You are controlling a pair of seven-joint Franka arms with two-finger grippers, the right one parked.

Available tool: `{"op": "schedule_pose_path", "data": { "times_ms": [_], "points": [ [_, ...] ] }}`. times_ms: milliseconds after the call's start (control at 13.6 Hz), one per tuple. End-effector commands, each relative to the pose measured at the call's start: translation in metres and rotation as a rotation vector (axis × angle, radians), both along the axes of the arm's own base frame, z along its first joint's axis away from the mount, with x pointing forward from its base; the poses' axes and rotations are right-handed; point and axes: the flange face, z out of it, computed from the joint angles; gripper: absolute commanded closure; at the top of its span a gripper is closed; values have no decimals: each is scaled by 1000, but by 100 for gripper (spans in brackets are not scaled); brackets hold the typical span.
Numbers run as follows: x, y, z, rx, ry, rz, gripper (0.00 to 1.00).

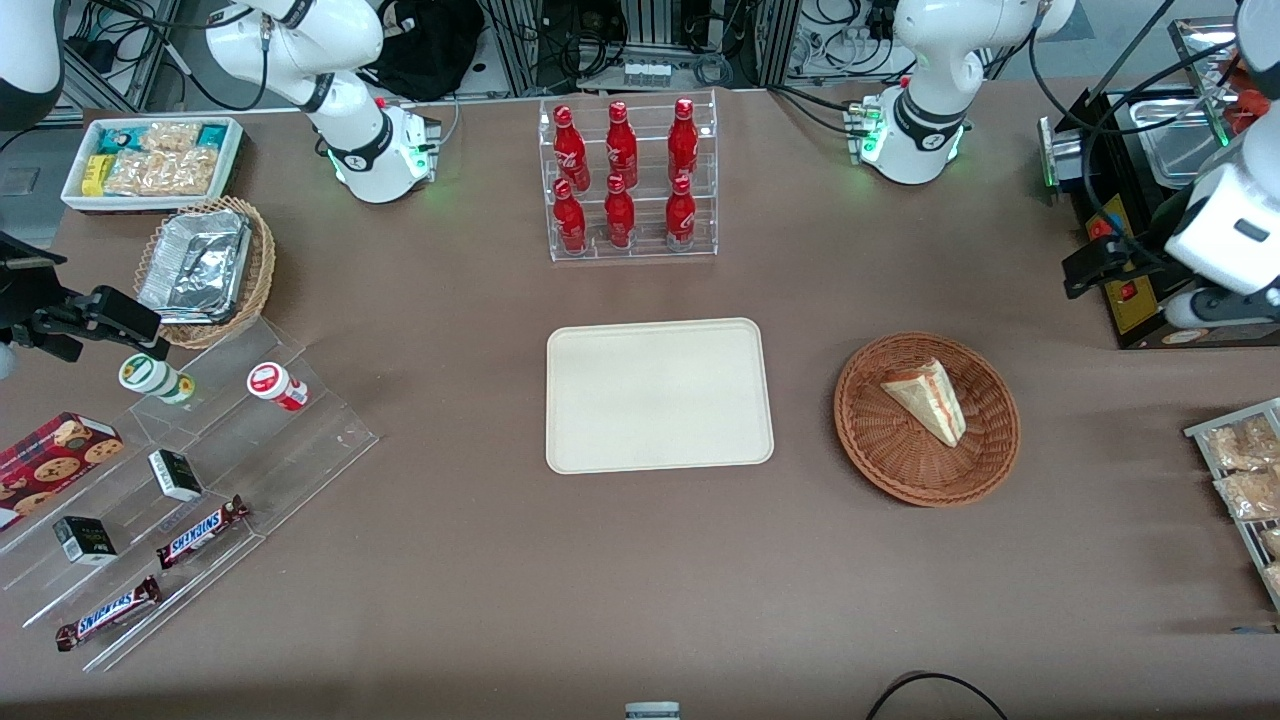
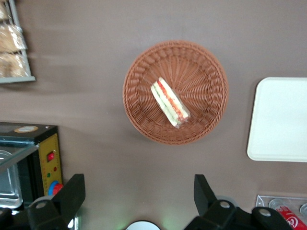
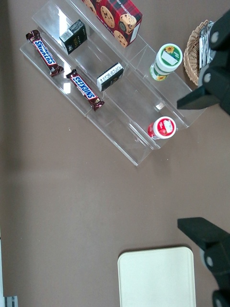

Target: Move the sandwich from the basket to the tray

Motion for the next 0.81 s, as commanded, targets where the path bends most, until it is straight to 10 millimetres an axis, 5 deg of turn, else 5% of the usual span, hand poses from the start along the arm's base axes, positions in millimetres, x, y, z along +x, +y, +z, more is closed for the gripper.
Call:
{"op": "schedule_pose_path", "data": {
  "times_ms": [0, 148, 738],
  "points": [
    [6, -12, -56, -26, 4, -20, 0],
    [0, -20, -99, -20, -34, 6, 0],
    [-20, -56, -209, -18, -180, 641, 0]
  ]
}}
